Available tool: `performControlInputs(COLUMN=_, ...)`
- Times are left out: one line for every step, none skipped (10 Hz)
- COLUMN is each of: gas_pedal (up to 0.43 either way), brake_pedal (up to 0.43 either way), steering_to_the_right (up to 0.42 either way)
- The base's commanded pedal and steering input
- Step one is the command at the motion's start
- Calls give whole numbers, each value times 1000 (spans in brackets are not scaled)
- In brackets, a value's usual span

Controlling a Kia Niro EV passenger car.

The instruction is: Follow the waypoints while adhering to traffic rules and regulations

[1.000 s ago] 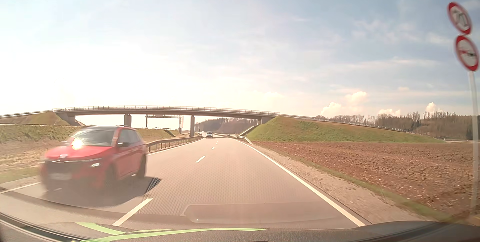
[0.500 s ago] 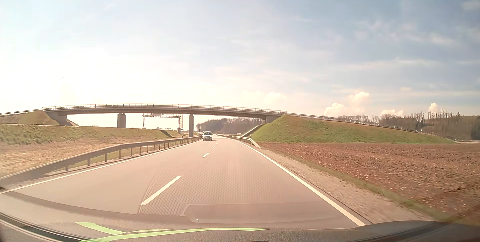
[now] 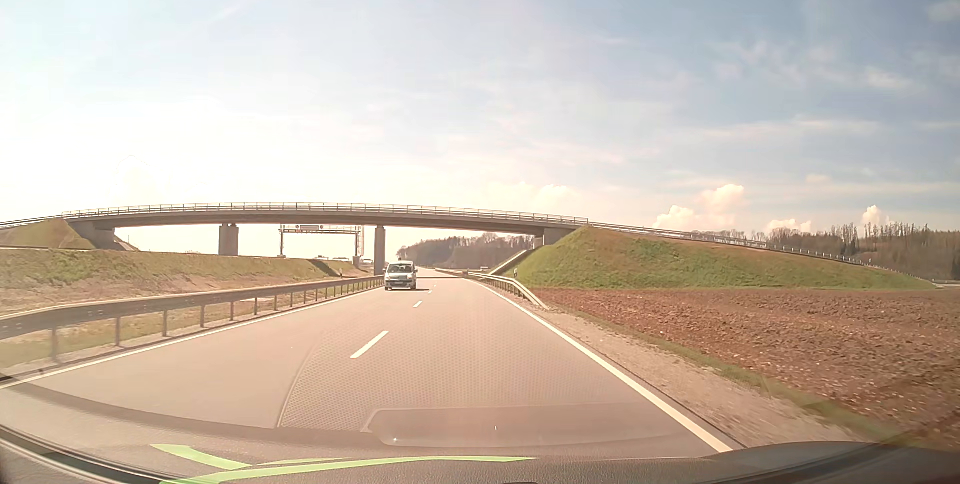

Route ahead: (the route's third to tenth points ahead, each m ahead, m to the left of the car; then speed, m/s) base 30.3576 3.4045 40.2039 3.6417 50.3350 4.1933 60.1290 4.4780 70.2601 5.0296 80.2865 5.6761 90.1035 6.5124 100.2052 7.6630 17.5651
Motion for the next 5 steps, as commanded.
performControlInputs(gas_pedal=157, brake_pedal=0, steering_to_the_right=-6)
performControlInputs(gas_pedal=157, brake_pedal=0, steering_to_the_right=-6)
performControlInputs(gas_pedal=157, brake_pedal=0, steering_to_the_right=-6)
performControlInputs(gas_pedal=157, brake_pedal=0, steering_to_the_right=-6)
performControlInputs(gas_pedal=157, brake_pedal=0, steering_to_the_right=-6)
